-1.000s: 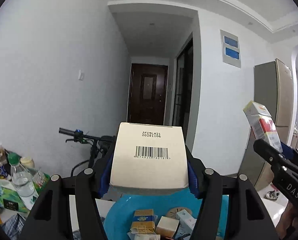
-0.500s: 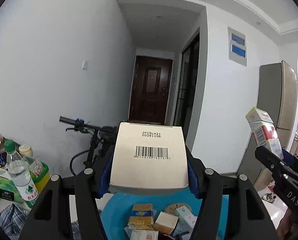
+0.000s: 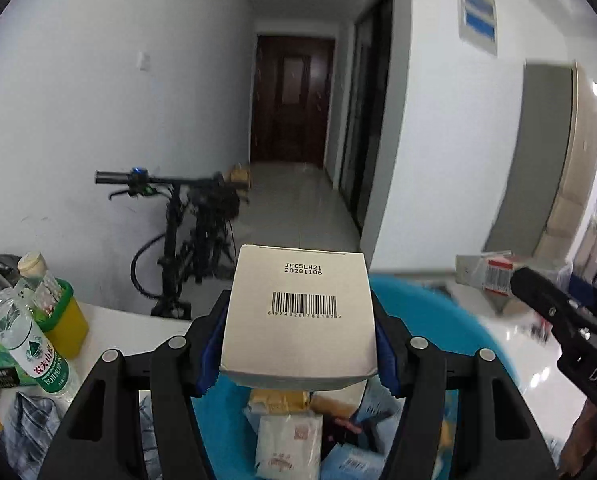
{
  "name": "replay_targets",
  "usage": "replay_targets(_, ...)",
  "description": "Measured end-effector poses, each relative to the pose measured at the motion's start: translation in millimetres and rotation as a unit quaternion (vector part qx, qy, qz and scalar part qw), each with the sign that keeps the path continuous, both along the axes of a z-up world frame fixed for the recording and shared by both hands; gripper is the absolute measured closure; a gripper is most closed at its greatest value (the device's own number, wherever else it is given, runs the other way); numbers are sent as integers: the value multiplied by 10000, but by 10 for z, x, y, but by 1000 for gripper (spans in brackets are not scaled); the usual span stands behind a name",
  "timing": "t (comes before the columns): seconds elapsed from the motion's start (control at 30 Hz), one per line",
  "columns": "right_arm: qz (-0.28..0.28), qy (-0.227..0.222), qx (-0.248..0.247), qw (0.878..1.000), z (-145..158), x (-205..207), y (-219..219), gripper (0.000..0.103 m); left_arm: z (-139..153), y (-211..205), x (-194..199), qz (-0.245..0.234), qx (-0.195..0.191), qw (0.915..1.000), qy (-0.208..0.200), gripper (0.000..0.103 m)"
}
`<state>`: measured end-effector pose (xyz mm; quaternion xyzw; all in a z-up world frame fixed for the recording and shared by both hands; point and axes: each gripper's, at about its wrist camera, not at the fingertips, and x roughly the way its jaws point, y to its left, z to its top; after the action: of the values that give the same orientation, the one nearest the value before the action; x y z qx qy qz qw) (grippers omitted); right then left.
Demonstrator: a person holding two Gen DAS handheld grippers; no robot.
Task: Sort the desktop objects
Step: 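Lower both held boxes down into the blue basin, then open both tools to release the boxes into the basin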
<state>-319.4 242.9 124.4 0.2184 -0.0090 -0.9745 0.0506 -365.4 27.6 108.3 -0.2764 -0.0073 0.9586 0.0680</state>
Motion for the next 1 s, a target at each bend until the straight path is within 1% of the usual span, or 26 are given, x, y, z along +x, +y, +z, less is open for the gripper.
replay_targets(0.07, 92, -309, -27, 9995, -63, -88, 4, 49, -80, 40, -59, -16, -72, 9997, -232, 39)
replay_targets(0.13, 137, -560, -57, 9983, -156, -142, -3, 49, -172, 37, -136, -5, 55, 9983, -583, 39)
replay_targets(0.2, 159, -754, -81, 9970, -239, -174, -5, 49, -295, 75, -242, -162, 4, 9943, -1055, 39)
replay_targets(0.3, 224, -894, -305, 9953, -299, -224, 58, 49, -433, 118, -323, -199, -91, 9901, -1385, 39)
replay_targets(0.4, 248, -1013, -377, 9938, -335, -263, 103, 49, -532, 150, -363, -274, -112, 9869, -1585, 39)
replay_targets(0.57, 264, -1168, -320, 9923, -395, -300, 106, 49, -581, 234, -351, -363, -166, 9847, -1699, 39)
replay_targets(0.67, 259, -1206, -317, 9919, -421, -312, 96, 49, -651, 278, -389, -493, -213, 9806, -1886, 39)
replay_targets(0.77, 264, -1232, -293, 9916, -429, -319, 85, 49, -720, 336, -391, -629, -82, 9768, -2045, 39)
replay_targets(0.87, 259, -1242, -280, 9915, -438, -320, 99, 49, -769, 395, -393, -722, -99, 9747, -2114, 39)
replay_targets(1.0, 187, -1263, -288, 9914, -475, -337, 125, 49, -792, 422, -391, -728, -127, 9746, -2115, 39)
